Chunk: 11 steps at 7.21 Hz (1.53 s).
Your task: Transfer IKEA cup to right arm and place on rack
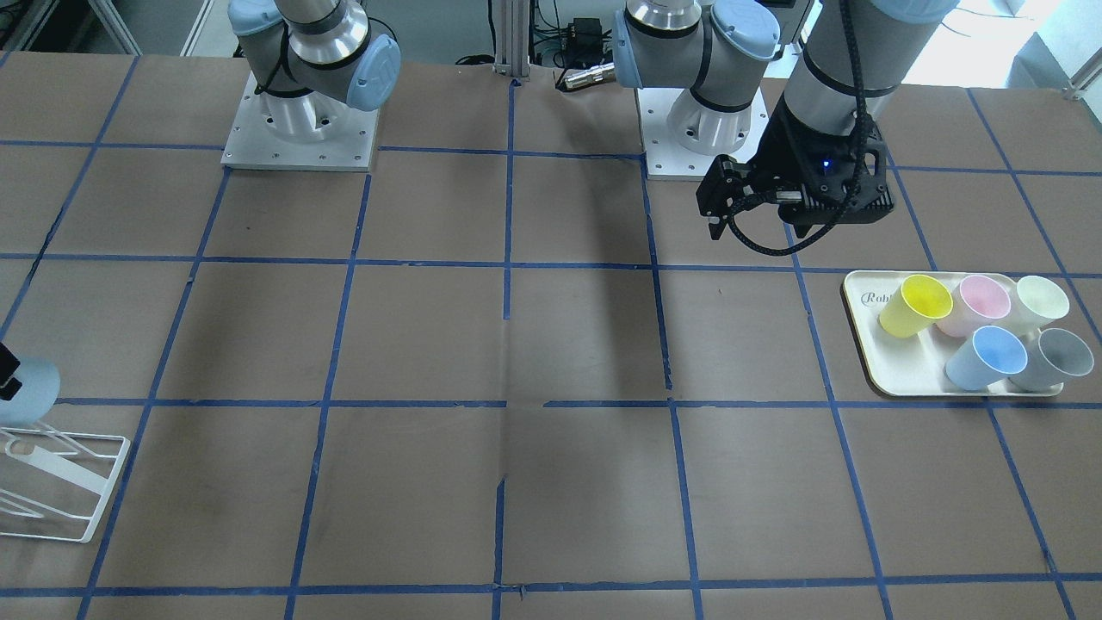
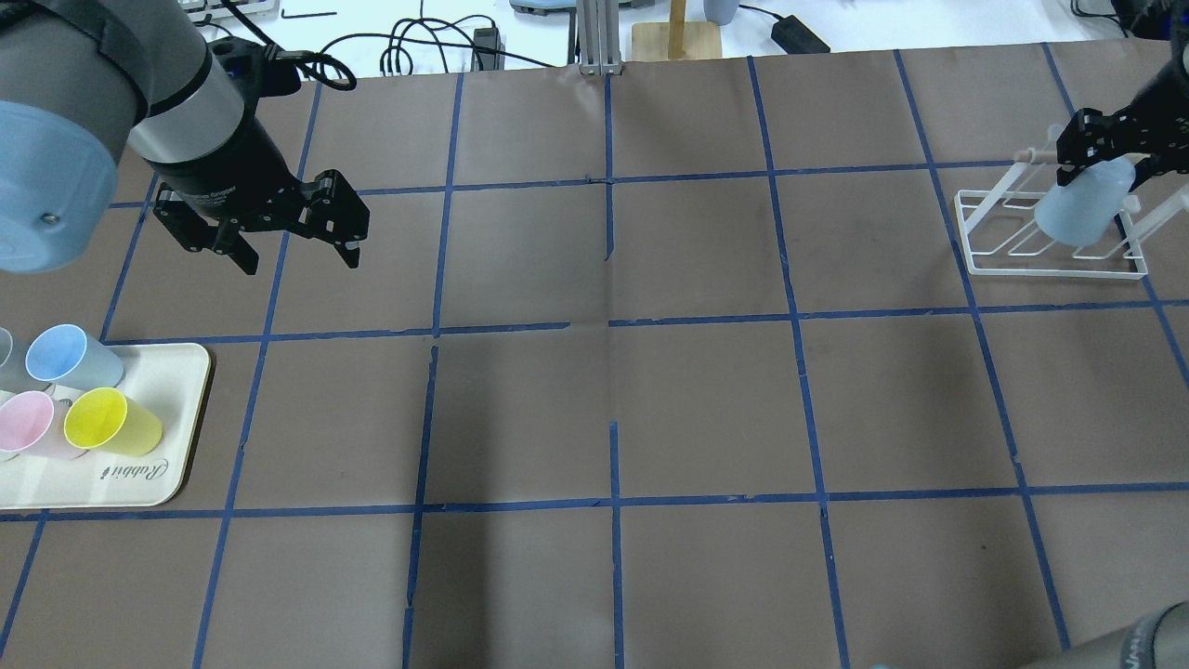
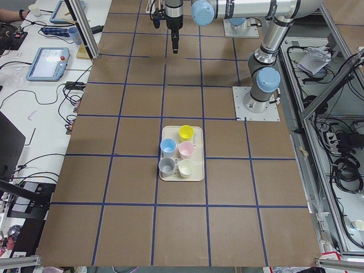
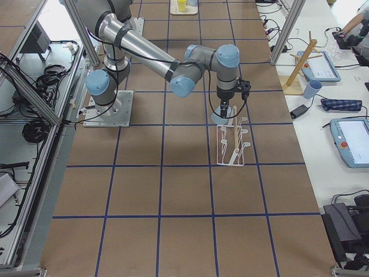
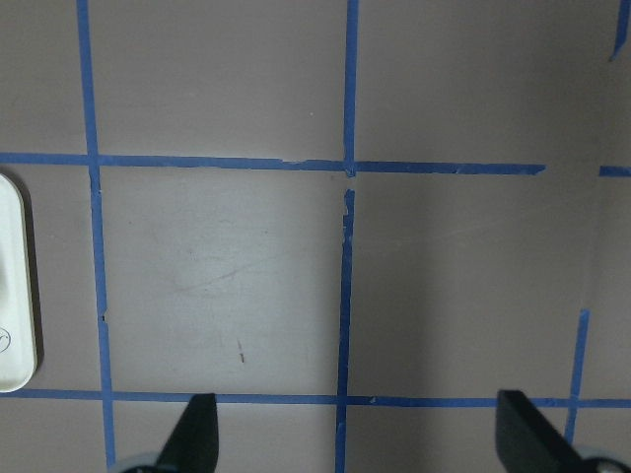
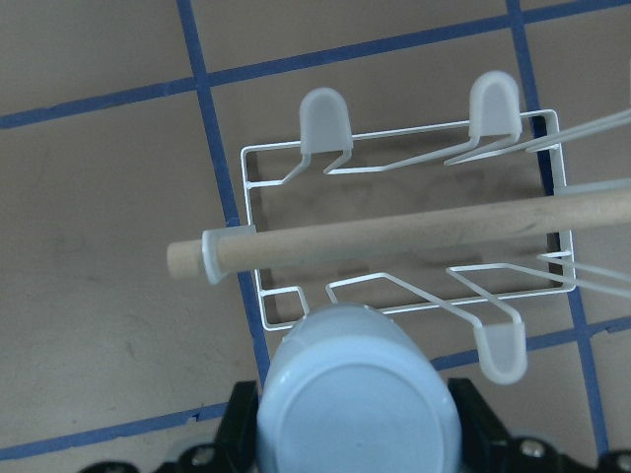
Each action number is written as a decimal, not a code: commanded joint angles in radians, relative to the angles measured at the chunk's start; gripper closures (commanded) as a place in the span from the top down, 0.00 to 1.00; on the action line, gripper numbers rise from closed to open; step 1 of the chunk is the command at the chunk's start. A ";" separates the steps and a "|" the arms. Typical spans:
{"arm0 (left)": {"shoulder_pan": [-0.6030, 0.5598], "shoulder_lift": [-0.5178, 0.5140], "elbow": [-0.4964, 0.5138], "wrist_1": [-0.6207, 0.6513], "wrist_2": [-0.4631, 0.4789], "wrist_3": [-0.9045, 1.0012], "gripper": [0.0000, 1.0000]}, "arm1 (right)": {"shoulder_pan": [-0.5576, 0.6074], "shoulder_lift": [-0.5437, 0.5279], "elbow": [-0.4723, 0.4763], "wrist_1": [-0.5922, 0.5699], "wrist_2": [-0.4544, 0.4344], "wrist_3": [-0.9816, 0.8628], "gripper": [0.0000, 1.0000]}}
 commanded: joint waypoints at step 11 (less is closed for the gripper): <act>-0.001 0.006 -0.005 -0.001 0.017 0.000 1.00 | 0.202 -0.289 -0.025 0.404 0.019 0.068 1.00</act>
